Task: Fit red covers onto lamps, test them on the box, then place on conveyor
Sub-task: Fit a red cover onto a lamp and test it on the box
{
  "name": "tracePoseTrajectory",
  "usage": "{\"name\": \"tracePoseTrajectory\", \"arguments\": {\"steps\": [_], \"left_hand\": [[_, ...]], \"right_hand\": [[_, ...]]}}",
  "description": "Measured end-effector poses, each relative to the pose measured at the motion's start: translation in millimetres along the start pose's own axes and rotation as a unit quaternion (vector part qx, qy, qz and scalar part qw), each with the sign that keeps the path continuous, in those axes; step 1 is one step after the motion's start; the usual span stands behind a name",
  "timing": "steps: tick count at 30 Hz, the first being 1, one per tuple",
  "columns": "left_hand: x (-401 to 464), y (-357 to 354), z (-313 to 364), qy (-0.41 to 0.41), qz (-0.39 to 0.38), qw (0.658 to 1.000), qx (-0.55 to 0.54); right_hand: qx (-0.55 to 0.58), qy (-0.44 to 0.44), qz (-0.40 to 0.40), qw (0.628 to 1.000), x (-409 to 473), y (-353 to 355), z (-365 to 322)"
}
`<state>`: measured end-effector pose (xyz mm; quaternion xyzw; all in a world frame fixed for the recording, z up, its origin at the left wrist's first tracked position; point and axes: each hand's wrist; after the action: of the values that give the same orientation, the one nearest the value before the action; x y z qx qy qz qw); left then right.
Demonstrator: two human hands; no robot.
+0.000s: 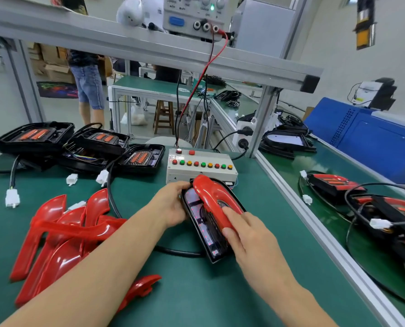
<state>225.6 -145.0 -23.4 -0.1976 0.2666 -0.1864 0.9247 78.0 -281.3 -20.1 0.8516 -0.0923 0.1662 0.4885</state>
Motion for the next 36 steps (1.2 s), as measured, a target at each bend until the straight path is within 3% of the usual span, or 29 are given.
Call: {"name": "tracePoseTrajectory", "arguments": {"steps": [8, 16, 22, 25, 27, 30, 33, 36], "left_hand": [[-5.9, -5.7, 0.5, -0.03, 0.001, 0.998, -0.054], [-8.7, -8.7, -5.4, -0.05, 0.0, 0.999, -0.017], [-9.2, -9.5, -7.7, -0.11, -0.004, 0.992, 0.065], [-7.5, -9.1, -3.3, -0.123, 0.012, 0.991, 0.054], [-5.9, -6.2, 5.0, -0.137, 0.025, 0.99, 0.034], [-4.4, 0.5, 17.5, -0.151, 0.043, 0.987, -0.015], [-6.3, 2.2, 19.2, -0.141, 0.039, 0.988, -0.045], [-7.6, -1.4, 12.5, -0.132, 0.028, 0.99, -0.036]], "right_hand": [[-0.054, -0.012, -0.019, 0.998, -10.4, -19.1, -15.6], [-0.043, 0.001, 0.012, 0.999, -2.0, -29.3, -22.0], [-0.043, 0.008, 0.028, 0.999, -2.8, -31.3, -16.4], [0.005, 0.004, 0.03, 1.0, -5.8, -24.4, -7.2], [0.103, -0.038, 0.082, 0.991, -9.0, -16.3, -5.0], [0.283, -0.187, 0.159, 0.927, -12.3, -6.0, 1.3], [0.419, -0.353, 0.065, 0.834, -8.0, -5.6, 6.4], [0.582, -0.38, -0.026, 0.719, 1.4, -13.7, 3.5]]}}
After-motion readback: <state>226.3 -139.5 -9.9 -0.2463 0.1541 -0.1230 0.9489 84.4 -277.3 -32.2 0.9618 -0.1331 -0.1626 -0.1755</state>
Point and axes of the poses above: each hand's wrist, its own x-axis towards the middle knuckle, its own y-axis out of the back of the hand, z = x × y, and after that the axes turned 9 degrees about x, right-handed
